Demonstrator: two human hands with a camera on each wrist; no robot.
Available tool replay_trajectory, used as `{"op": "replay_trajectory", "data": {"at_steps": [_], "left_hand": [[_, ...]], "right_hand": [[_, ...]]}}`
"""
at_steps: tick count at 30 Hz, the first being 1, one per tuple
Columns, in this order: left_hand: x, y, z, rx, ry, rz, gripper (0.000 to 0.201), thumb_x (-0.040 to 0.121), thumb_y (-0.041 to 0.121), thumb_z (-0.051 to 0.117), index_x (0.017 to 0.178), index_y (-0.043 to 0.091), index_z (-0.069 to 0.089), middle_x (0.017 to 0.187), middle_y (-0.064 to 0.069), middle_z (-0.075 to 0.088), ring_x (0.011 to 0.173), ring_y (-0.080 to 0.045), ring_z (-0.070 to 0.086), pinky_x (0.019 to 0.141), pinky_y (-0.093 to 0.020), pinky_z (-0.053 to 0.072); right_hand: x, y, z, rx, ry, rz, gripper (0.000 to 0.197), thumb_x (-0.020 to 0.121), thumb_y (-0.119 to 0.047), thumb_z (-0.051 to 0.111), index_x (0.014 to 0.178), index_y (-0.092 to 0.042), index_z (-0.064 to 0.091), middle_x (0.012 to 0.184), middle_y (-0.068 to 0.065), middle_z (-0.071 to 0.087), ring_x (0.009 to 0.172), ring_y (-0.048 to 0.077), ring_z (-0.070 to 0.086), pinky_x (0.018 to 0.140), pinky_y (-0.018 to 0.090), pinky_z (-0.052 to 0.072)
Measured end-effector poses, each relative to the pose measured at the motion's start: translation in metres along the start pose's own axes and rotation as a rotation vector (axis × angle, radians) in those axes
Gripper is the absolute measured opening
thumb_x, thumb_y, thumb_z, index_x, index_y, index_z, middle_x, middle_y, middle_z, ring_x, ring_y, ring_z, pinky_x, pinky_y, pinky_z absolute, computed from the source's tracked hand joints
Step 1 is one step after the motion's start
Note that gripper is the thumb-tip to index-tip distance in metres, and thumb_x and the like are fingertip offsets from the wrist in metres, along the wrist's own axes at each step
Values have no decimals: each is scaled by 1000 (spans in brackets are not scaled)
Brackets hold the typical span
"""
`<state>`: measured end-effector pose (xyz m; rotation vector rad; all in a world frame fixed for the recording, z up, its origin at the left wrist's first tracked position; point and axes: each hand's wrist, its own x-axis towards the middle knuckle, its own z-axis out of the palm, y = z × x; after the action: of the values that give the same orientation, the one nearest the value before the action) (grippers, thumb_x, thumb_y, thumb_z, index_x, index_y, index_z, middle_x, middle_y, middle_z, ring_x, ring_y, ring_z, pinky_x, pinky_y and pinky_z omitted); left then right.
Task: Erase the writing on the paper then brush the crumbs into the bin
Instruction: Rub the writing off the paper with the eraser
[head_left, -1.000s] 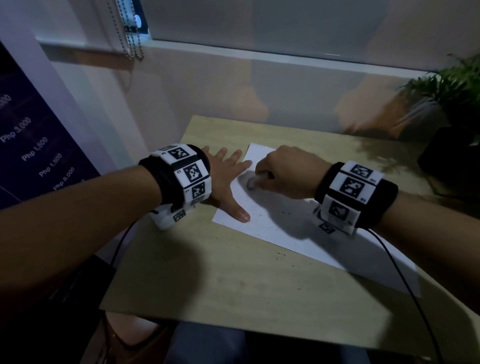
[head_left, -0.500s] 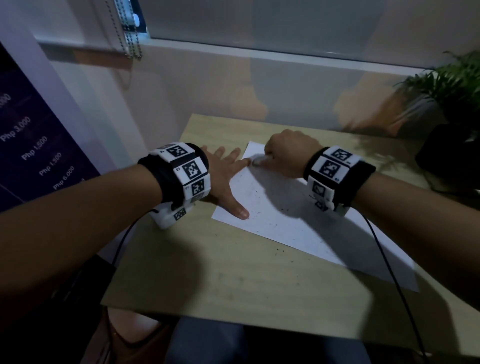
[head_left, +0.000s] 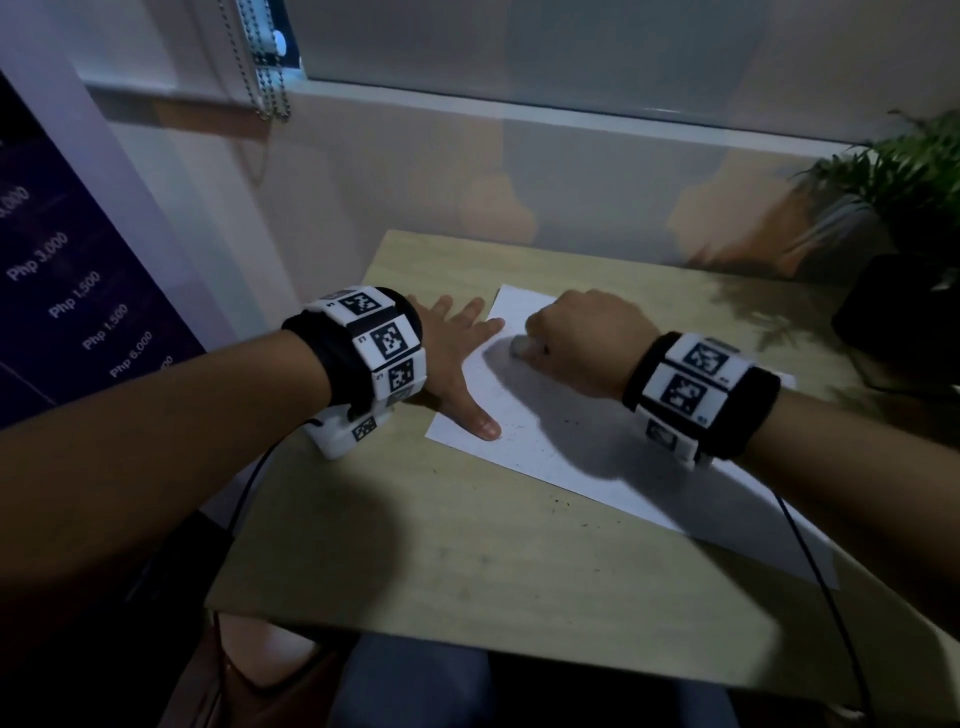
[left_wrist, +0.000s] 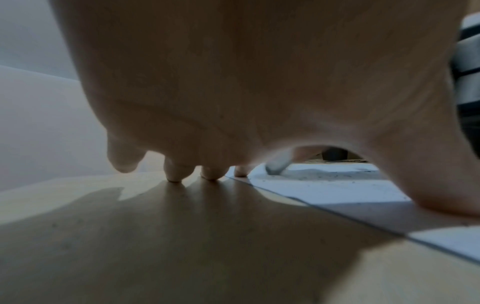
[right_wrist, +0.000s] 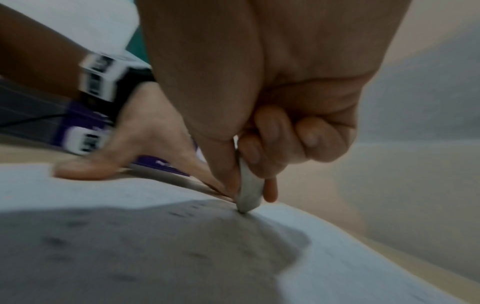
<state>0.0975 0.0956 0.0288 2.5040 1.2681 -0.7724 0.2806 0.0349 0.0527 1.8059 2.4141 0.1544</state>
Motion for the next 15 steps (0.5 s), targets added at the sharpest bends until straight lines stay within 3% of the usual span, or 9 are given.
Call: {"op": "replay_trajectory", "data": {"at_steps": [3,6,9,12,15], "left_hand": [[1,0,0,0,1,0,147,52,98,60,157,38,-25,166,5,-30,155,-31,-20,123,-64,-3],[-2,1,-1,8,4,6,150,45,100,54,157,37,-23,166,4,-29,155,-31,-18,123,-62,-2],[-4,2,-3,1,-5,10,152,40,102,51,157,38,-22,166,5,-29,156,-30,-18,123,-62,-3],[-4,2,-3,-2,-7,5,149,46,99,56,157,37,-22,166,5,-30,155,-30,-18,123,-63,-3],[-4,4,-3,7,-3,-2,144,56,94,62,158,36,-22,166,5,-30,155,-30,-19,123,-62,-2]], "right_hand": [[-15,-13,3,34,-32,-130,41,100,-49,46,77,-17,53,72,1,54,68,26,54,49,28,25],[-3,10,0,133,-77,8,49,96,-59,49,69,-17,53,69,2,52,69,27,54,53,29,30],[6,24,-1,64,-23,85,51,98,-53,48,67,-12,50,68,6,49,67,30,52,50,28,30],[-6,5,1,39,-6,-11,43,101,-45,48,72,-12,48,66,3,44,65,29,50,48,27,25],[-17,-8,3,113,-50,-131,48,98,-53,50,69,-15,50,63,1,49,61,24,49,50,30,28]]}}
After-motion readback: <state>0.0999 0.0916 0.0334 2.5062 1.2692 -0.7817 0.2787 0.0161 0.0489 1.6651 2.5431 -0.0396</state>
